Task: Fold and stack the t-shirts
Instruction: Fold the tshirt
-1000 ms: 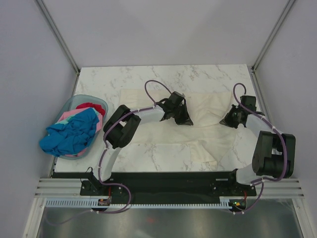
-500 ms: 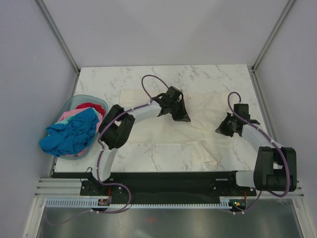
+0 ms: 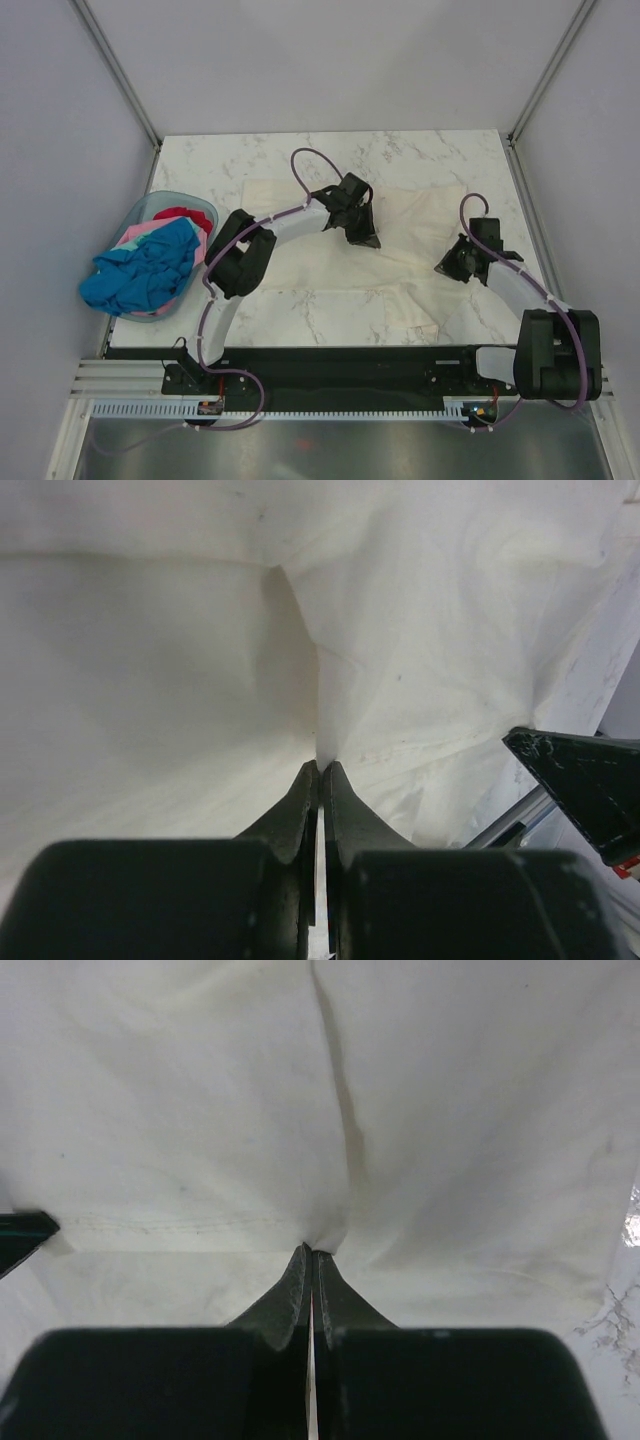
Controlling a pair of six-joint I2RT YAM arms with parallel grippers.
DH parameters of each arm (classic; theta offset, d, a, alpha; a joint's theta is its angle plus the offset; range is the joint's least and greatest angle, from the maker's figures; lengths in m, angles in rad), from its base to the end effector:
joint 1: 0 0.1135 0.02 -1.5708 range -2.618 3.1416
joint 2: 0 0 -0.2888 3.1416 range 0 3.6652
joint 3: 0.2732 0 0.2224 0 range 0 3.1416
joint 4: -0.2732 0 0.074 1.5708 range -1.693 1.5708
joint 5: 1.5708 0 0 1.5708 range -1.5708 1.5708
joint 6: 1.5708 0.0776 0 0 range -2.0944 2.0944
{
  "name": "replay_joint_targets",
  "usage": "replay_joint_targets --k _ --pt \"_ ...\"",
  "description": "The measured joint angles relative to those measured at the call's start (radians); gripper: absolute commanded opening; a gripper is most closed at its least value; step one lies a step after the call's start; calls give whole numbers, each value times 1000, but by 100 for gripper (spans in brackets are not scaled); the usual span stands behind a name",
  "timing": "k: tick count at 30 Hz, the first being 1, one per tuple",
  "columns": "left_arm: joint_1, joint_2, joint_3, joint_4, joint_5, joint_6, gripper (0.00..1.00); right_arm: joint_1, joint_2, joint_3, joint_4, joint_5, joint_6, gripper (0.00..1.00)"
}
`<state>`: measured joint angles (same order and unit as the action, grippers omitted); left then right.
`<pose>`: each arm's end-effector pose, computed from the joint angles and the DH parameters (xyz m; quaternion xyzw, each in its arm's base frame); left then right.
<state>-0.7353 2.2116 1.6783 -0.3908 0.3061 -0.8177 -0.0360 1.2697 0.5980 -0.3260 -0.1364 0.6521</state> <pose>0.3527 -0.3506 0.1697 0.0098 0.9383 -0.3232 0.1227 0.2214 0.0026 0.1762 0.3047 0.9074 0.1478 0.2489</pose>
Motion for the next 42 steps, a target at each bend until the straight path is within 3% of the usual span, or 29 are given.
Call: replay_joint_targets --k 8,12,14,17,21,28,36,42 --pt "0 16 30 -53 -26 23 8 56 -89 -26 27 32 76 0" --pt "1 21 37 -68 -37 32 18 108 -102 -60 44 67 114 1" --pt "1 21 42 -80 -44 37 25 111 -102 -75 49 82 129 9" --pt "1 21 48 -109 -67 47 30 111 -101 -77 43 110 135 36" --pt "7 21 70 -164 -100 71 39 111 -72 -10 -40 187 108 45" --pt "83 -10 116 -209 -140 144 41 39 106 270 -80 220 0 43" --pt "309 -5 194 -211 -134 209 41 -60 420 575 -40 156 -156 50" --pt "450 84 274 -207 -113 236 41 -96 594 703 -24 107 -236 52"
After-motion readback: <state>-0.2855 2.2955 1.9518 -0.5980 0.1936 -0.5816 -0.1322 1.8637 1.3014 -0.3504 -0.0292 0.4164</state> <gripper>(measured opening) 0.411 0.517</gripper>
